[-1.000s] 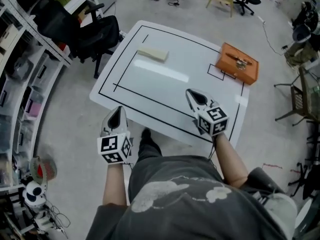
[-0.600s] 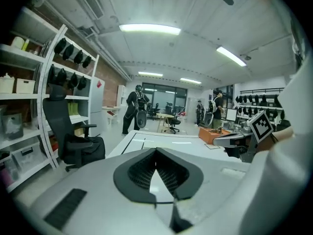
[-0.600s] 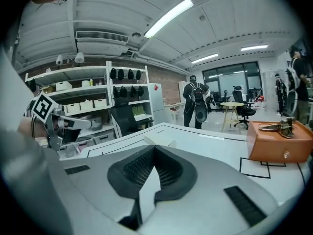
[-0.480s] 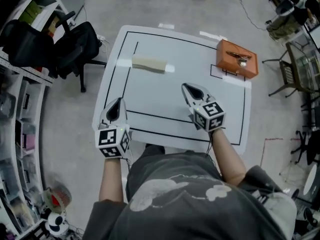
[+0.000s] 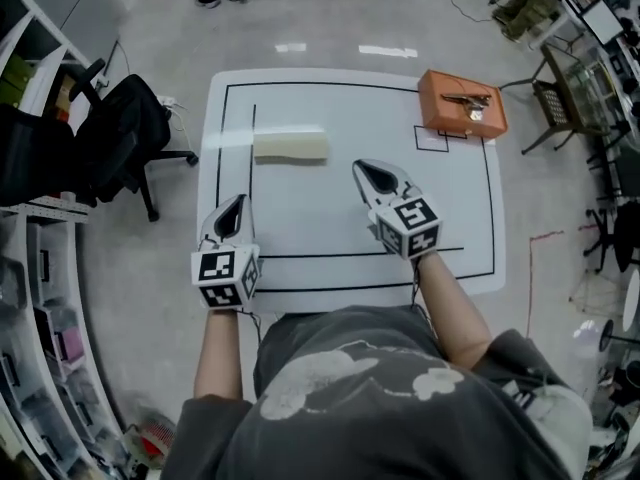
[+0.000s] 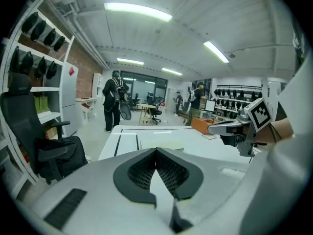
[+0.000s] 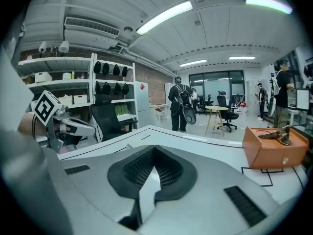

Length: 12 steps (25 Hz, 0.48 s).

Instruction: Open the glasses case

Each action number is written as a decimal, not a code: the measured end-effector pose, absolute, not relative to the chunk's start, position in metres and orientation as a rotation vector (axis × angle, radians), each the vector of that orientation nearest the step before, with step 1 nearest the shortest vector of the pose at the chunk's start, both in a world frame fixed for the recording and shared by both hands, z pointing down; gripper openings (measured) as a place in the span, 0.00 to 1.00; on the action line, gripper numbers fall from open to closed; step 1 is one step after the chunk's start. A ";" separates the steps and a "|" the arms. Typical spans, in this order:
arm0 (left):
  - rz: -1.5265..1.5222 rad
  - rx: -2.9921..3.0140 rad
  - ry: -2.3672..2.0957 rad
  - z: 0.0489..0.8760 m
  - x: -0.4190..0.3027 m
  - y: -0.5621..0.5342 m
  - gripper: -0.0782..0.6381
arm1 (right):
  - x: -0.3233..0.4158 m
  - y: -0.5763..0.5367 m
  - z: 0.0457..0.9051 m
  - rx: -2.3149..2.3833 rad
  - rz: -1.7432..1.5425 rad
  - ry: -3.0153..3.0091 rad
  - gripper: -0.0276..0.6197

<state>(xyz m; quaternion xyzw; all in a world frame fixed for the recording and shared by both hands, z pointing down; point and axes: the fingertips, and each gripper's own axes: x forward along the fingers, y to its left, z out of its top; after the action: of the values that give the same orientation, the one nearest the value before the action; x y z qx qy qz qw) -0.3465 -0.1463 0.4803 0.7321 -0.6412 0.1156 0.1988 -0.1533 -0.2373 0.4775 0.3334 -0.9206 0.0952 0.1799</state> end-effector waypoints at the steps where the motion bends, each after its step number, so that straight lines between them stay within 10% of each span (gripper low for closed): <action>1: 0.331 2.050 -1.775 0.484 -0.348 -0.152 0.11 | -0.156 -0.240 0.479 0.950 0.264 -2.590 0.04; 12: 0.435 2.058 -1.623 0.525 -0.346 -0.213 0.11 | -0.179 -0.261 0.493 0.953 0.219 -2.512 0.04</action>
<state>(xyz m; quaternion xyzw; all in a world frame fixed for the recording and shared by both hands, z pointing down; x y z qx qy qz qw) -0.3457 -0.2130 0.5246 0.7520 -0.5930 0.1591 0.2400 -0.1786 -0.2613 0.4931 0.3448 -0.9088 0.0791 0.2212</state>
